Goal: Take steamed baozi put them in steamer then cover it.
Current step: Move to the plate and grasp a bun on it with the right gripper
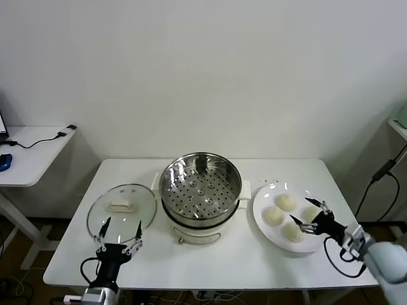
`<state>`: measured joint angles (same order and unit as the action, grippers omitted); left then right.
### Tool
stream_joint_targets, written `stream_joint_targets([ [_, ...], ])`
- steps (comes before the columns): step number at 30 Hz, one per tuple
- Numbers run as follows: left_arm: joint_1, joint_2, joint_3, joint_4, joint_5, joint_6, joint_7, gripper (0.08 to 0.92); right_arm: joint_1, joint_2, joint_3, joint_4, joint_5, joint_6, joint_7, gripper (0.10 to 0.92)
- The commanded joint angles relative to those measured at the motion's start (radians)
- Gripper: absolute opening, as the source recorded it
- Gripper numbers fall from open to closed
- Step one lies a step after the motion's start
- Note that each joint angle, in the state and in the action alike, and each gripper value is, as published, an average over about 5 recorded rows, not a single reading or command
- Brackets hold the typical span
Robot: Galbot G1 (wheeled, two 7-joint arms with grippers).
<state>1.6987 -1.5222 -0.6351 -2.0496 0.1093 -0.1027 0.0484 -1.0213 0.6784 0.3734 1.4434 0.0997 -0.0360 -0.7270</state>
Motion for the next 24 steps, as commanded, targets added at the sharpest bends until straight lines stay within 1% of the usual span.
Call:
stream_joint_targets([
  [1, 0.011, 0.003, 0.007, -0.004, 0.006, 0.017, -0.009, 0.823, 0.611, -0.197, -0.546, -0.295, -0.135, -0.004, -0.313, 0.823],
  [6, 0.009, 0.006, 0.003, -0.005, 0.003, 0.026, -0.018, 0.823, 0.96, -0.125, -0.94, -0.423, -0.136, 0.006, -0.382, 0.823],
  [11, 0.008, 0.01, -0.004, -0.006, -0.003, 0.032, -0.02, 0.823, 1.173, -0.018, -1.219, -0.54, -0.127, 0.023, -0.42, 0.823],
  [16, 0.0, 0.005, -0.003, 0.004, -0.01, 0.037, -0.021, 0.823, 1.228, 0.099, -1.313, -0.637, -0.134, 0.032, -0.442, 0.823],
  [20, 0.002, 0.004, 0.001, 0.006, -0.008, 0.038, -0.021, 0.823, 1.218, 0.179, -1.309, -0.707, -0.144, 0.033, -0.44, 0.823],
  [24, 0.004, 0.005, 0.001, 0.01, -0.007, 0.037, -0.021, 0.823, 1.203, 0.238, -1.303, -0.745, -0.148, 0.031, -0.438, 0.823],
])
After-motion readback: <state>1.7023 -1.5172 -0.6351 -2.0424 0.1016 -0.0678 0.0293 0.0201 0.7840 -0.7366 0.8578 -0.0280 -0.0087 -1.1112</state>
